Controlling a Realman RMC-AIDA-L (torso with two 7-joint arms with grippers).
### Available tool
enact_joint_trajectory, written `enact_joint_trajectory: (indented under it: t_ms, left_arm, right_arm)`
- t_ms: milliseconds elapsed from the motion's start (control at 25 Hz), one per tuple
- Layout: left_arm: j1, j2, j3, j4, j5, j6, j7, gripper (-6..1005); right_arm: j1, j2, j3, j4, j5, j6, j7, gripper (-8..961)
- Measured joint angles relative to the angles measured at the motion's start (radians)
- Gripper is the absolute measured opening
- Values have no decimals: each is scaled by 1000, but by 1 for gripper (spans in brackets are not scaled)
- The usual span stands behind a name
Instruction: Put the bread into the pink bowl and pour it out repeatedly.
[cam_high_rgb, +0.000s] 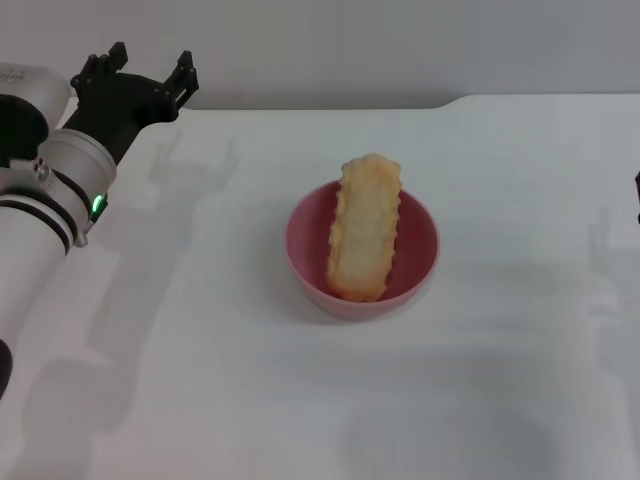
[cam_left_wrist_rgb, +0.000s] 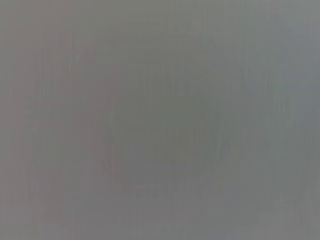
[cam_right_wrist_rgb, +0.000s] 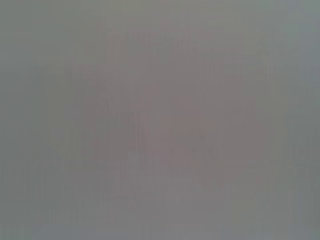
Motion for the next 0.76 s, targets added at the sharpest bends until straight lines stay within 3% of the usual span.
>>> enact_joint_trajectory:
  t_ms: [760]
  left_arm:
    - [-9, 3, -8, -18, 2, 3, -53, 810]
  right_arm:
    - [10, 2, -2, 20, -26, 0, -7, 583]
